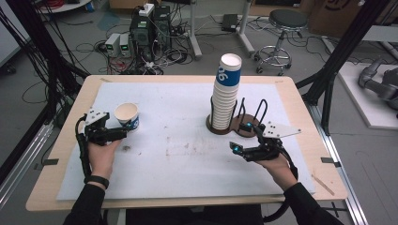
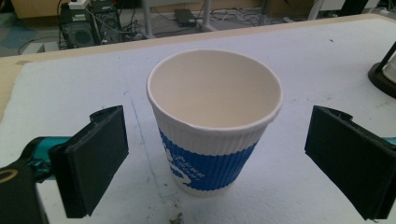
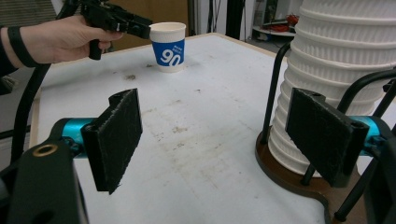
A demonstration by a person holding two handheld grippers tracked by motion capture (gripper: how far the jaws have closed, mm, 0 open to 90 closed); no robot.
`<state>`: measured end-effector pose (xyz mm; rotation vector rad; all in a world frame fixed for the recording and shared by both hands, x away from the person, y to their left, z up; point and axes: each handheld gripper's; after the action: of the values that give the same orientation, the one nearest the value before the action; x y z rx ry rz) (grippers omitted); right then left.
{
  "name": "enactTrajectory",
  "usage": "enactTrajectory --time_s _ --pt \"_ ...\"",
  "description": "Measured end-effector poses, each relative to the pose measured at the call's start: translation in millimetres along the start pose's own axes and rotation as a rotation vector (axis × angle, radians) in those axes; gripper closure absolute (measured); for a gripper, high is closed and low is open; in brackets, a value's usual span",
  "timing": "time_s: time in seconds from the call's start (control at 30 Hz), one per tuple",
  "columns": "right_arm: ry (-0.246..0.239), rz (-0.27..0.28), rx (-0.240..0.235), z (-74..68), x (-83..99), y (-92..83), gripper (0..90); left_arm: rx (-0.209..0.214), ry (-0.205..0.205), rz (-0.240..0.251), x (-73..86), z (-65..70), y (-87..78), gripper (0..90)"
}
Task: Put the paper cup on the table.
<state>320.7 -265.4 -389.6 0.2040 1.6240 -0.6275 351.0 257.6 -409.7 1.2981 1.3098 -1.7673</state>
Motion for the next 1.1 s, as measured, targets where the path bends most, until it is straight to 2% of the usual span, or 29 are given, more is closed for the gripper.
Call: enactTrajectory --time_s 0.17,0.37,0.43,0.53,0.67,0.77,0.9,0.97,1.1 --pt "0.018 0.004 -0.004 1.6 0.8 -1.5 19.2 0.025 0.021 0.025 -3.5 9.7 -13.8 6.0" --pt "0.021 0.003 -0.004 3.3 1.9 -1.8 19.2 0.116 0.061 0.055 -8.4 31.8 -23.6 6.0" --pt "0.031 -0.001 -0.004 3.7 2.0 -1.8 19.3 0.160 0.079 0.077 -11.2 42.3 -25.7 6.0" --pt "0.036 -0.005 -0.004 4.8 2.5 -0.8 19.2 0.237 0.136 0.098 -16.7 60.8 -27.2 6.0" --pt "0.033 -0.003 0.003 4.5 2.9 -0.7 19.1 0.336 0.175 0.117 -19.4 82.6 -27.1 6.0" --pt "0.034 0.004 0.004 4.0 2.7 -1.0 19.0 0.376 0.198 0.124 -20.7 95.9 -26.6 6.0" --pt "0.039 -0.007 0.002 3.7 3.2 -0.6 19.0 0.427 0.235 0.127 -19.8 107.9 -24.6 6.0" --pt "0.030 -0.007 0.007 3.8 3.3 -0.5 19.0 0.453 0.240 0.126 -18.2 111.5 -23.2 6.0" --pt "0.021 -0.007 0.011 3.4 3.1 -0.3 19.0 0.476 0.240 0.121 -15.1 115.2 -20.1 6.0"
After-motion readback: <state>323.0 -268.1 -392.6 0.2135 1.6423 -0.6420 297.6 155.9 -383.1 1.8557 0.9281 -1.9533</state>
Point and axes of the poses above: each handheld gripper's, and its own axes: y roughly forward along the jaws, x roughly out of its underside, z roughly to its right
